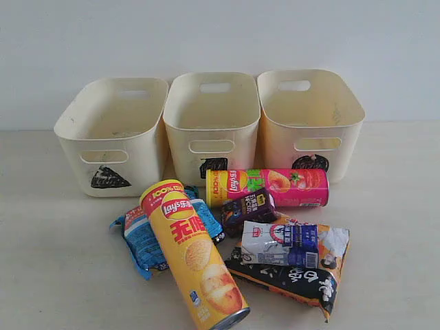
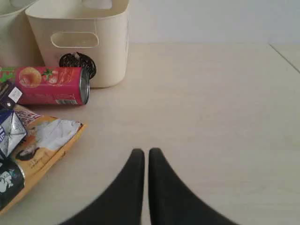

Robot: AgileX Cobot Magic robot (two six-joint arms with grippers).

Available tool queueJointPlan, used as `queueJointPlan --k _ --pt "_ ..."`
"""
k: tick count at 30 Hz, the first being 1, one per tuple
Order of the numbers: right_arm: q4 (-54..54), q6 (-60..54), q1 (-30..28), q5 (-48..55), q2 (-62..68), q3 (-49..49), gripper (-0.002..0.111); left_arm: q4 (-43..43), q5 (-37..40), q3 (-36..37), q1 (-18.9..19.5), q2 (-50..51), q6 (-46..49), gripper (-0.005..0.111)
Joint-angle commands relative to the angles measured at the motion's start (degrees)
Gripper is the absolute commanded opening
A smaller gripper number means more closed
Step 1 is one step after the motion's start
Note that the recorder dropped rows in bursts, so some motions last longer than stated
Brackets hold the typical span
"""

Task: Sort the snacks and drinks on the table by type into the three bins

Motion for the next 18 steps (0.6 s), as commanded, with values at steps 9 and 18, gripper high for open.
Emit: queueJointPlan --k 9,18 --pt "-0.10 0.64 0.06 -32.16 -0.24 -0.03 0.001 -0.08 -0.23 0.18 0.00 -0.13 0.26 0.004" --pt "1.64 7.67 0.06 -53.29 -0.24 -0.03 0.001 -0.08 -0.23 0.18 0.00 -0.13 0.26 0.004"
